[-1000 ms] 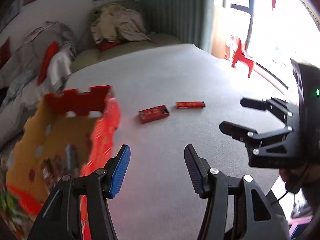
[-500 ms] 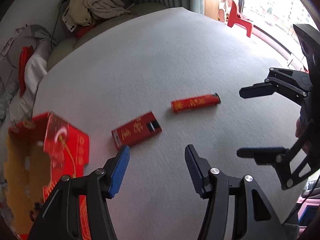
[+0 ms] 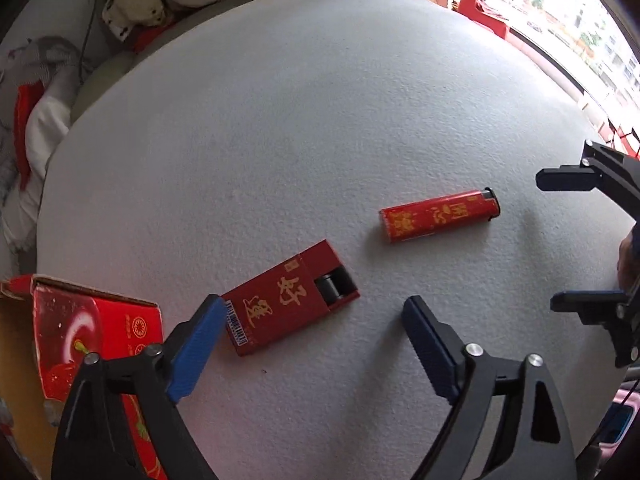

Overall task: Organize rigid objects
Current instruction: 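Move both open grippers back toward the red card box and red tube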

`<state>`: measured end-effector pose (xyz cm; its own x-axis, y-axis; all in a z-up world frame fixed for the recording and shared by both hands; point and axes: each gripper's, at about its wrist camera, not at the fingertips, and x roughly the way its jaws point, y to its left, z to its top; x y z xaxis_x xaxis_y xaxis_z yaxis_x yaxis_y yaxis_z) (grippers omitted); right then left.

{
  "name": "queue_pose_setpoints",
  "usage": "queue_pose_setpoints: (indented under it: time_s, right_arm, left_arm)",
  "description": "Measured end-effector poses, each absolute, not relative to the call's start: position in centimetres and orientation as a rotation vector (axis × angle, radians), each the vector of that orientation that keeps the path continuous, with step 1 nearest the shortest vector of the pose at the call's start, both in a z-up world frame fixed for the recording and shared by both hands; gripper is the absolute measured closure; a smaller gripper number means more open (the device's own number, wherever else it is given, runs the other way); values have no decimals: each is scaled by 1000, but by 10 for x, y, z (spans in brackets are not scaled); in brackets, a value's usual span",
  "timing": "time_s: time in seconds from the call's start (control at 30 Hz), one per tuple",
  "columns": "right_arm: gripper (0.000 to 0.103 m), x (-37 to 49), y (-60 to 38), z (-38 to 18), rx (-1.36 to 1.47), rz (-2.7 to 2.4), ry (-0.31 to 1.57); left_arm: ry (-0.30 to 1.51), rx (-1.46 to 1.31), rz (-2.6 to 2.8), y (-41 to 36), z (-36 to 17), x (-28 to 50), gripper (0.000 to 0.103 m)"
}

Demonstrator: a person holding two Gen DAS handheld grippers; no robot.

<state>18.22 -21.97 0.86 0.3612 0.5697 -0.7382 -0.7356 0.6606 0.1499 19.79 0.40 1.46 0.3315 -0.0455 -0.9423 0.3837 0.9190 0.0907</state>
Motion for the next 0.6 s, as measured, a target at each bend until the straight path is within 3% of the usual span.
queue_pose_setpoints:
  time_s: [0.17, 0.43, 0.6]
  right_arm:
    - [19, 189, -227, 8, -177, 858, 857]
    - [19, 190, -228, 9, -175, 860, 849]
    - [19, 192, -228, 9, -161, 872, 846]
  left_arm:
    - [1200, 332, -326, -4, 13, 189, 2]
    - [1115, 515, -295, -30, 23, 179, 7]
    - [1195, 409, -360, -22, 14, 193, 5]
